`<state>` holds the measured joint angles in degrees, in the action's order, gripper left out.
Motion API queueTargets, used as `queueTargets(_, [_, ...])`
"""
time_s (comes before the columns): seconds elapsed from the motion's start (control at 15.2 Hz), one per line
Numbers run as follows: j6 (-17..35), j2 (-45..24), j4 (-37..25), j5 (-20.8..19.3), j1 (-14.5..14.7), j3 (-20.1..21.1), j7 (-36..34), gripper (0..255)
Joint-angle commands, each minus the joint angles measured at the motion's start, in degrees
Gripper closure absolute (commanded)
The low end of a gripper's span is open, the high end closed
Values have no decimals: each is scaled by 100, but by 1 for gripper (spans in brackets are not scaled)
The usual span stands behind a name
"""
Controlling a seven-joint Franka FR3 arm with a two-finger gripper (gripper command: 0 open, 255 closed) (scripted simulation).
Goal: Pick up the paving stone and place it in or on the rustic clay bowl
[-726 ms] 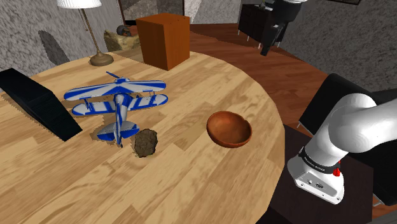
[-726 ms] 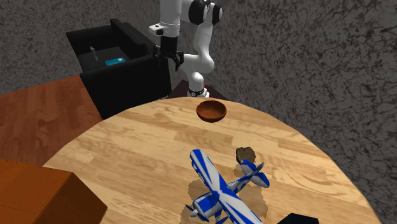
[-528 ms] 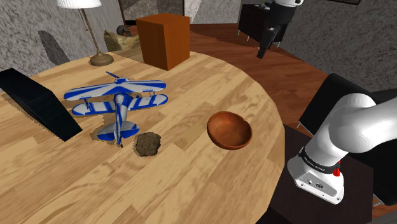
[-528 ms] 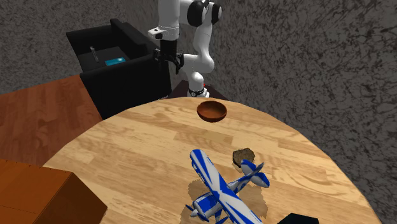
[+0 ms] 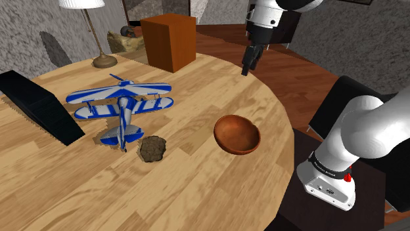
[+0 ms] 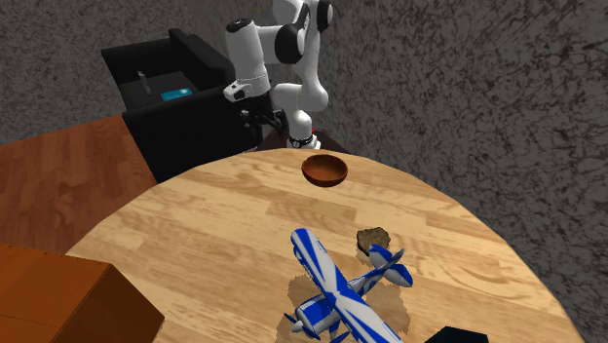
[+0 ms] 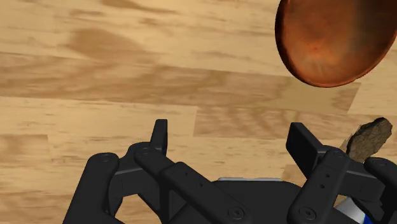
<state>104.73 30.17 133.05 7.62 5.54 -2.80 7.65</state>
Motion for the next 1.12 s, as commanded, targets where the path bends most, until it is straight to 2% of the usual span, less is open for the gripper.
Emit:
queueTargets(0.0, [154,-340,-25,350,115,-91,98,0])
queueTargets(0.53, [539,-1852,-432,1914,590,-294,648,0])
queueTargets(1.06, [433,-3408,-1220,3608,871,-195,1292,0])
